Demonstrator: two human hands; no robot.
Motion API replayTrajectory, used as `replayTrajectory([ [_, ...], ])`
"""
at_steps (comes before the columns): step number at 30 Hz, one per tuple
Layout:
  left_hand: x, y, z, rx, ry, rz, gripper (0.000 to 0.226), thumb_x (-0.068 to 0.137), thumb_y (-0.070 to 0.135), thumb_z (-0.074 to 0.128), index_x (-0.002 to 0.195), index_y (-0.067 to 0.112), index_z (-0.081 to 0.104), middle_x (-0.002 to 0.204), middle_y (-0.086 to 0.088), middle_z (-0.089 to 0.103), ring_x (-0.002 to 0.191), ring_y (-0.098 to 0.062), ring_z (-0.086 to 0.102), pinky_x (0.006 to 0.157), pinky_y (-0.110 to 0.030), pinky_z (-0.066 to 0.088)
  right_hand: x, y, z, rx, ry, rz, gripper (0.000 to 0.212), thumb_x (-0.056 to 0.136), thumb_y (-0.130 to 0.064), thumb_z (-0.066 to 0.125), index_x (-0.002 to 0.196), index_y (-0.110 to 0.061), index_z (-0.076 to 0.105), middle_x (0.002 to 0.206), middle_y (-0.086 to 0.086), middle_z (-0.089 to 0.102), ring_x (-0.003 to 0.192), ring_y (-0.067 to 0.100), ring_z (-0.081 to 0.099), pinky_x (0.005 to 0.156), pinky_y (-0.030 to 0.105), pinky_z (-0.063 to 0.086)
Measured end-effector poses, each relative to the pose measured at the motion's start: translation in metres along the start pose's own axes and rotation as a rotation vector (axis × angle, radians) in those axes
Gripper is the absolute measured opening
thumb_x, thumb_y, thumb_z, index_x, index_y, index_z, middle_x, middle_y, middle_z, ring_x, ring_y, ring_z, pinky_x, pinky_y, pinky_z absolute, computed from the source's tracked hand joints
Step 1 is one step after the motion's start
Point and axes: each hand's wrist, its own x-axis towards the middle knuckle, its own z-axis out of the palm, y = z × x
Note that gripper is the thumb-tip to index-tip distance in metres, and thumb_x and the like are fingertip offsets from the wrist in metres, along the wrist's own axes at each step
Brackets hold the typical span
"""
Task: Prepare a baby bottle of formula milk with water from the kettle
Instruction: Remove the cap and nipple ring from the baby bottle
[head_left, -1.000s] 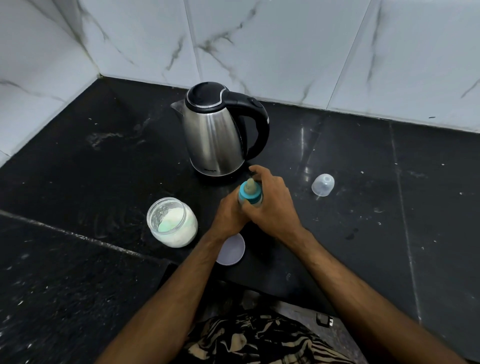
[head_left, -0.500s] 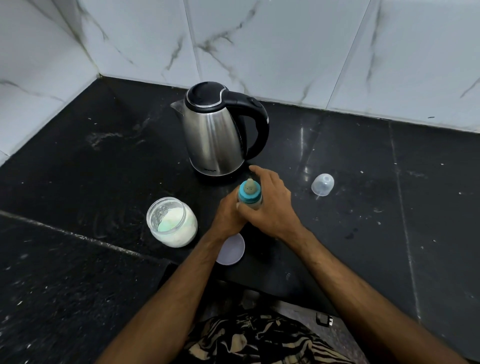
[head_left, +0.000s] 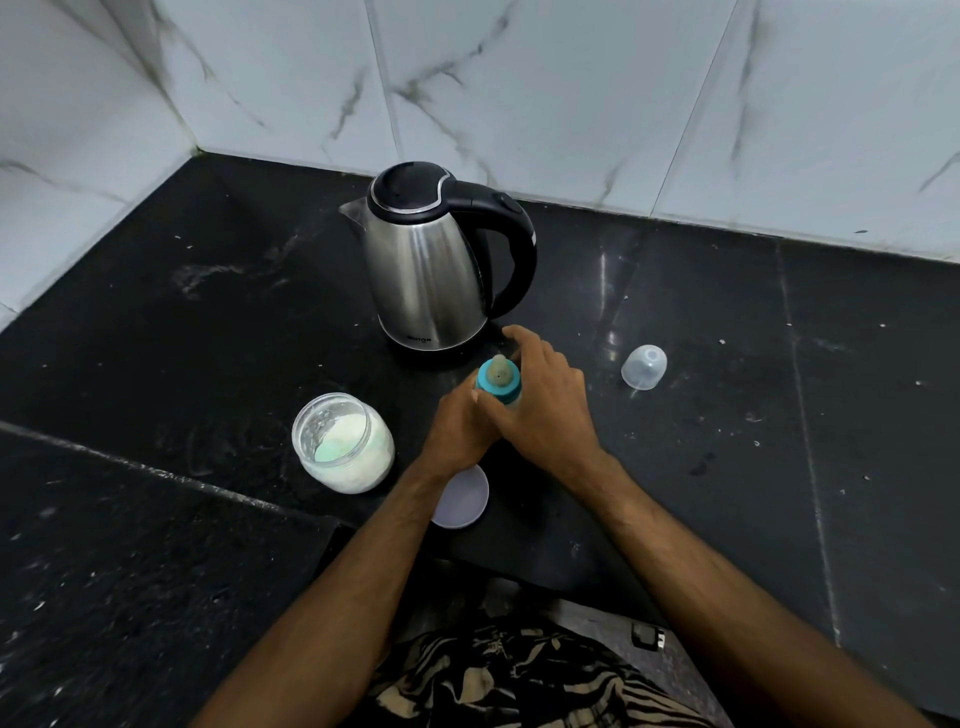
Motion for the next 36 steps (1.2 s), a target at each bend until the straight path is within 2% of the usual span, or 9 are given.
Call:
replayTrajectory([
  [4, 0.000, -0.001, -0.001, 0.012, 0.013, -0.012, 0.036, 0.087, 0.022, 0.074, 0.119, 0.025, 0.058, 0.104, 0.013, 0.063, 0.104, -0.011, 0.064, 0.092, -0.025, 0.051, 0.003, 0.002, 0.003, 0.118, -0.056, -0.025, 0.076, 0.075, -0.028, 0.073, 0.141, -0.025, 0.037, 0.117, -0.005, 0.059, 0.108, 0.014, 0.054, 0.096, 0.034, 0.041],
  [9, -0.002, 0.000, -0.001, -0.047, 0.014, 0.008, 0.048, 0.085, 0.023, 0.077, 0.129, 0.022, 0.057, 0.118, 0.009, 0.066, 0.109, -0.007, 0.063, 0.099, -0.030, 0.053, 0.003, 0.008, -0.003, 0.353, -0.091, -0.061, 0.071, 0.075, -0.012, 0.075, 0.139, -0.018, 0.043, 0.111, -0.007, 0.060, 0.101, 0.007, 0.057, 0.084, 0.012, 0.044],
  [12, -0.001, 0.000, -0.001, -0.063, -0.018, 0.004, 0.052, 0.083, 0.024, 0.079, 0.129, 0.024, 0.055, 0.123, 0.003, 0.066, 0.113, -0.012, 0.063, 0.101, -0.037, 0.052, 0.005, 0.012, -0.013, 0.414, -0.094, -0.083, 0.066, 0.078, -0.010, 0.074, 0.137, -0.017, 0.046, 0.110, -0.009, 0.061, 0.104, 0.005, 0.059, 0.088, 0.011, 0.045],
  [17, 0.001, -0.010, 0.000, -0.132, -0.001, -0.033, 0.055, 0.076, 0.023, 0.085, 0.123, 0.029, 0.058, 0.117, 0.006, 0.069, 0.107, -0.009, 0.066, 0.098, -0.037, 0.054, 0.004, 0.031, -0.030, 0.449, -0.073, -0.076, 0.061, 0.081, -0.018, 0.078, 0.135, -0.022, 0.050, 0.116, -0.006, 0.062, 0.111, 0.009, 0.059, 0.093, 0.022, 0.051],
  [20, 0.002, -0.016, 0.003, -0.138, 0.057, -0.032, 0.048, 0.072, 0.021, 0.088, 0.112, 0.032, 0.063, 0.107, 0.007, 0.072, 0.099, -0.009, 0.068, 0.093, -0.034, 0.055, 0.001, 0.053, -0.040, 0.431, -0.038, -0.012, 0.052, 0.078, -0.021, 0.082, 0.125, -0.024, 0.059, 0.118, -0.008, 0.062, 0.109, 0.004, 0.060, 0.093, 0.024, 0.052],
  [24, 0.006, -0.024, 0.005, -0.124, 0.064, -0.016, 0.056, 0.071, 0.022, 0.089, 0.122, 0.018, 0.064, 0.112, 0.005, 0.072, 0.102, -0.009, 0.068, 0.094, -0.029, 0.053, -0.002, 0.085, -0.048, 0.353, 0.005, 0.053, 0.044, 0.078, -0.023, 0.082, 0.117, -0.026, 0.063, 0.118, -0.008, 0.060, 0.107, 0.004, 0.059, 0.093, 0.021, 0.050],
  [27, 0.008, -0.027, 0.006, -0.121, 0.068, -0.011, 0.057, 0.071, 0.022, 0.089, 0.122, 0.016, 0.064, 0.113, 0.004, 0.072, 0.103, -0.009, 0.068, 0.093, -0.026, 0.053, -0.005, 0.108, -0.052, 0.291, 0.002, 0.069, 0.053, 0.077, -0.014, 0.081, 0.120, -0.033, 0.058, 0.115, -0.015, 0.053, 0.110, 0.007, 0.056, 0.096, 0.016, 0.046],
  [30, 0.008, -0.029, 0.008, -0.122, 0.072, -0.008, 0.057, 0.072, 0.022, 0.089, 0.122, 0.015, 0.064, 0.113, 0.005, 0.072, 0.103, -0.008, 0.068, 0.091, -0.021, 0.052, -0.009, 0.128, -0.054, 0.210, -0.036, 0.052, 0.061, 0.075, -0.006, 0.079, 0.126, -0.031, 0.056, 0.117, -0.004, 0.049, 0.112, 0.011, 0.053, 0.100, 0.018, 0.043],
  [36, 0.009, -0.030, 0.008, -0.127, 0.078, -0.002, 0.055, 0.073, 0.020, 0.088, 0.122, 0.013, 0.064, 0.112, 0.003, 0.072, 0.101, -0.009, 0.068, 0.088, -0.016, 0.051, -0.020, 0.149, -0.055, 0.173, -0.058, 0.059, 0.052, 0.073, -0.002, 0.080, 0.115, -0.025, 0.060, 0.122, 0.000, 0.049, 0.112, 0.013, 0.051, 0.094, 0.023, 0.046],
])
